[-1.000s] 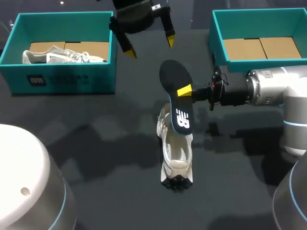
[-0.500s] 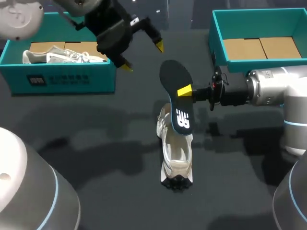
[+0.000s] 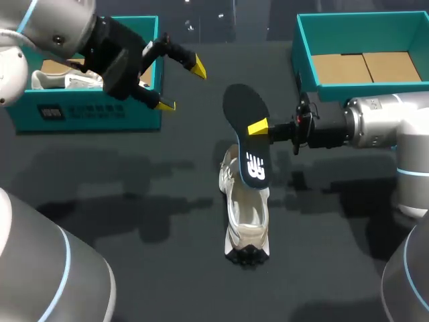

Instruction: Take the shoe out of the shoebox, open the shoe tongue, remove and reinsert the insole, then place the shoe into the shoebox

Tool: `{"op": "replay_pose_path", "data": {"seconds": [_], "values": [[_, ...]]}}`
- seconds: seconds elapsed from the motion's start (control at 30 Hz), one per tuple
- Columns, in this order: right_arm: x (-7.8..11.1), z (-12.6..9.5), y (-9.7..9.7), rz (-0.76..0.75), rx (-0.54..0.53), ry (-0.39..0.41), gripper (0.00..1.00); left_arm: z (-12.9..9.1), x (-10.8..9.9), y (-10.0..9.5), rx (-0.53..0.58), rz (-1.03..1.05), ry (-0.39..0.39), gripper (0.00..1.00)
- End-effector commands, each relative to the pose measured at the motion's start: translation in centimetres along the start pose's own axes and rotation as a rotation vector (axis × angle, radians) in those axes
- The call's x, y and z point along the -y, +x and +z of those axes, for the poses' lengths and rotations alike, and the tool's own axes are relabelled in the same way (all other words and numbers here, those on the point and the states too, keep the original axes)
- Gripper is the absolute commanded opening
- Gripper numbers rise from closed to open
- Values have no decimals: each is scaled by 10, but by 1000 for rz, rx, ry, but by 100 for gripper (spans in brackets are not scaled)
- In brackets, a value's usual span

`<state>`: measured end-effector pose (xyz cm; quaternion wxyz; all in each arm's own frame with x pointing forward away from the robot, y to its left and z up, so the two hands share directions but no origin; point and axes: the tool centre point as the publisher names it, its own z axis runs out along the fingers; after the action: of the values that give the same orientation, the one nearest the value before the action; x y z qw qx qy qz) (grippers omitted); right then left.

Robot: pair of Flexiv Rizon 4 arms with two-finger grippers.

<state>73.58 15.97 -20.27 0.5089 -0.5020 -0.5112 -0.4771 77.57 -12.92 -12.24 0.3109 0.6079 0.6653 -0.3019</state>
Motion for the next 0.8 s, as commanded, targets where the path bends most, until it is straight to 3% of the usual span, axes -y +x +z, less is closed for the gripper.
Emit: {"op": "replay_pose_path", "data": {"seconds": [0.03,0.23,0.3,0.57,0.8], "values": [[1,1,0,1,2,-1,0,1,4,6,465,3,-9,100],[1,1,0,1,2,-1,0,23,-1,26,606,-26,-20,100],[1,1,0,1,2,-1,0,24,-3,31,706,15,-23,100],[1,1,0,1,2,-1,0,24,-3,31,706,15,-23,100],[1,9,5,-3,-45,-11,0,49,-2,29,661,8,-32,100]]}}
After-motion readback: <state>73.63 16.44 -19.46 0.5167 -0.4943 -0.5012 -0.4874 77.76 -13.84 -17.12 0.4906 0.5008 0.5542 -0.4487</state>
